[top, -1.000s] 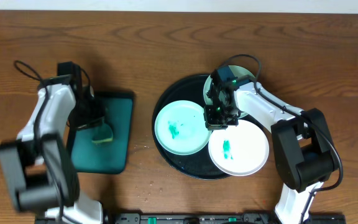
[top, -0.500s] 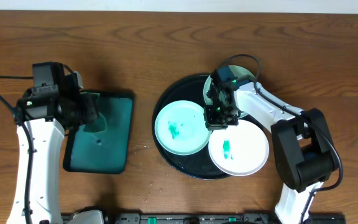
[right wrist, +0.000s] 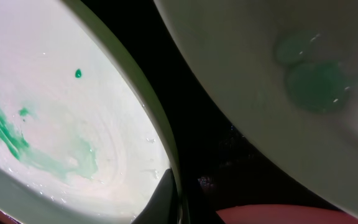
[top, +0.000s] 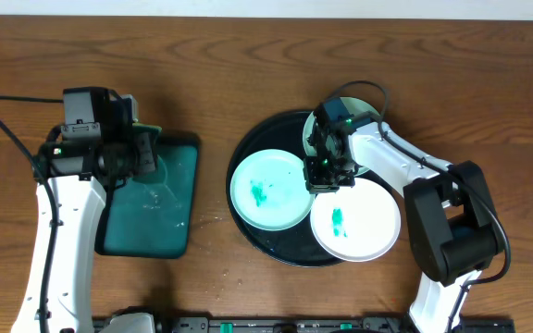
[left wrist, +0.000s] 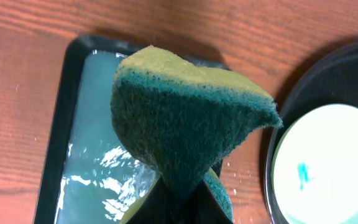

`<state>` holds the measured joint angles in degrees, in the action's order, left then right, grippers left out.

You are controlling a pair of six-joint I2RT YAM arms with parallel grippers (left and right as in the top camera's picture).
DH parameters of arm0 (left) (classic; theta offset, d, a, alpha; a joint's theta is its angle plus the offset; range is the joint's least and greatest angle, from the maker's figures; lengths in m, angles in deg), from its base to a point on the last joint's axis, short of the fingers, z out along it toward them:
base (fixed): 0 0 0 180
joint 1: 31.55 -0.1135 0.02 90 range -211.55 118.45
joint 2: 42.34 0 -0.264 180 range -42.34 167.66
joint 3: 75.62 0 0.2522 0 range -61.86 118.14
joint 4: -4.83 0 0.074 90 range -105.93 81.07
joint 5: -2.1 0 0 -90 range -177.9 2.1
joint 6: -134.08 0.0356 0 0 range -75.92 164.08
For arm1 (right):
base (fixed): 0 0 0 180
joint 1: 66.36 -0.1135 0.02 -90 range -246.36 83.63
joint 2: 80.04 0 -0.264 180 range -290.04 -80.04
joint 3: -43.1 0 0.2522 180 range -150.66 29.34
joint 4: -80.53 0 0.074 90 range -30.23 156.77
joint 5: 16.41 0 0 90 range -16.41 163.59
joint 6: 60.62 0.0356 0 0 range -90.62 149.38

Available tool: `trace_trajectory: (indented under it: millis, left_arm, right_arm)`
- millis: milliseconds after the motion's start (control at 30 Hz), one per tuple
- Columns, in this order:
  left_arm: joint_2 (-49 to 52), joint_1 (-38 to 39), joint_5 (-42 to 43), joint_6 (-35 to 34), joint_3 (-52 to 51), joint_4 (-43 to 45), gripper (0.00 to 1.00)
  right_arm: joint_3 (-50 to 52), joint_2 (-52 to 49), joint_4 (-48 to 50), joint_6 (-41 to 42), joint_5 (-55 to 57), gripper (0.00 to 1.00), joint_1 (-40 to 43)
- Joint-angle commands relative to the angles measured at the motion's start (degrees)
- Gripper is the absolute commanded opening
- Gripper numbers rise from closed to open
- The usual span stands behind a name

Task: Clean dirty plates on tray and stack at the side
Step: 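Grasp the green sponge in the basin with the left gripper and lift, then scrub the left plate's stain with the sponge in the left gripper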

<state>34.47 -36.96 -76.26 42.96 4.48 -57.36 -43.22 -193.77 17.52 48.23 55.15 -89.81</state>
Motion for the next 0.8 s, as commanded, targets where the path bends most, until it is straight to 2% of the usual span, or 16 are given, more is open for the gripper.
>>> trace_trajectory:
  millis: [0,100,233,333,500,633,767]
  left_arm:
    - [0.0,0.1,-0.8,1.1,0.4,0.8,0.07]
    - [1.1,0.1,-4.0,-2.8,0.4,-0.9,0.07]
    - [5.7,0.0,-3.9,-7.2,0.4,-6.5,0.07]
    - [10.9,0.0,0.0,-6.1,0.4,-9.2,0.07]
    - [13.7,2.1,11.0,-1.9,0.4,-7.3,0.07]
    - [13.4,7.3,16.1,-1.9,0.6,-6.3,0.07]
    - [13.5,14.3,16.2,-4.5,0.6,-4.9,0.07]
  right_arm:
    - [1.8,-1.7,-0.7,-0.9,6.0,0.01,1.3]
    - [1.8,-1.7,-0.7,-0.9,6.0,0.01,1.3]
    - [1.8,-1.7,-0.7,-0.6,6.0,0.01,1.3]
    - [1.8,-1.7,-0.5,-0.4,6.0,0.01,1.3]
    - [1.8,-1.7,0.3,0.1,6.1,0.01,1.3]
    - [1.8,-1.7,2.1,1.6,6.2,0.01,1.3]
    - [1.8,-1.7,3.0,1.8,6.2,0.01,1.3]
